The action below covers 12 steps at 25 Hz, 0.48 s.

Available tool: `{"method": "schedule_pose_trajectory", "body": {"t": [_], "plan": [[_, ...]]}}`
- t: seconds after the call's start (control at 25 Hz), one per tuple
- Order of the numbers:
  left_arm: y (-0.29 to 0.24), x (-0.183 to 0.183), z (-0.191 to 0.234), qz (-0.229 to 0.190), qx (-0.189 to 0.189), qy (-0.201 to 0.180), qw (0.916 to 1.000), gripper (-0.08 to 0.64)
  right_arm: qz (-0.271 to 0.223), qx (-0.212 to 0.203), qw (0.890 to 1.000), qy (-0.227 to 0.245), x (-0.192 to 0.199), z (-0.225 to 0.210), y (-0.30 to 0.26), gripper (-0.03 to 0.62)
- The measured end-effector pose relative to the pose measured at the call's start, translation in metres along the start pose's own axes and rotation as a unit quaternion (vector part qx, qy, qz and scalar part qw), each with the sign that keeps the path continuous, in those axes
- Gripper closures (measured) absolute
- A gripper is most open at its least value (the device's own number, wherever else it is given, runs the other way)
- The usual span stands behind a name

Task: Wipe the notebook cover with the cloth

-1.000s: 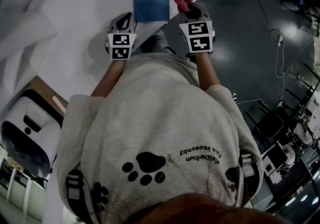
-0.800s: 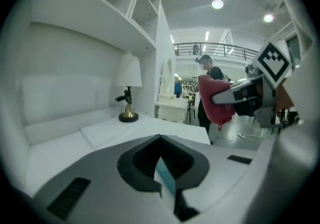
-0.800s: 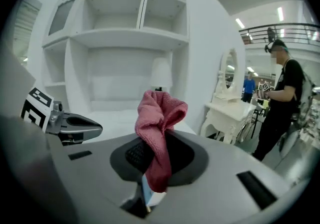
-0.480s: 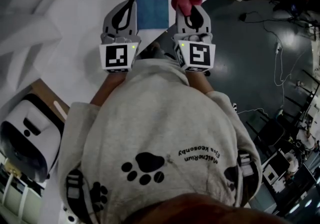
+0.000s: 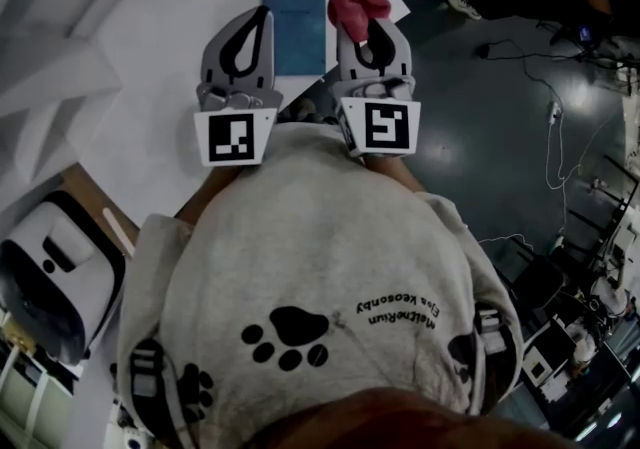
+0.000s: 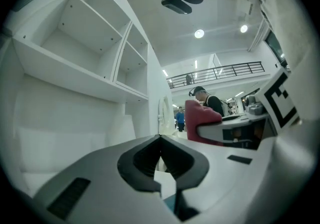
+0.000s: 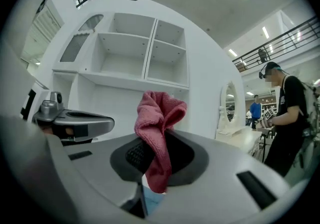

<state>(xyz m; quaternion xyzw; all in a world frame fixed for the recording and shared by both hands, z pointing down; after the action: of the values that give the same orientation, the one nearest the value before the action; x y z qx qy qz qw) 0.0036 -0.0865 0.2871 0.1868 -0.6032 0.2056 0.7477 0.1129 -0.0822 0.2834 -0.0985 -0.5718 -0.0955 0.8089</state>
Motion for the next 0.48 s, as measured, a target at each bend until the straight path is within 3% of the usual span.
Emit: {"method": "schedule_pose_trajectory", "body": {"t": [0.2,0.36,0.48], "plan": [[0.000,0.009,0.001,0.009,-0.003,0.005,0.9999,0.548,0.009,-0.006,1.000,-0.015,0.009,0.001,-0.004,0.532],[0.002,0.013,-0.001,0.014,-0.007,-0.013,0.9998,0.548,0.053,-0.011,0.998,-0.022,0.020,0.001,0.003,0.532],[0.006,0.023,0.002,0.022,-0.009,-0.015,0.9996,0.548,0.011,-0.018,1.000,-0.021,0.015,0.008,0.002,0.532]]}}
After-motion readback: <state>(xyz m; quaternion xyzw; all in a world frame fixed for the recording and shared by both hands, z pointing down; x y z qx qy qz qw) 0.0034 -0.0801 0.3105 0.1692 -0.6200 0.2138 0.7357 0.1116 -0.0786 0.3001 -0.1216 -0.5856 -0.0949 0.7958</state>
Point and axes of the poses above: the fingertips, and each gripper's own axes: y backward along the fingers, z to its left, x out of its underside, the point moved 1 cm from there along y, backward along the fingers, and after that the axes turned 13 degrees about y, right-handed, at the moved point
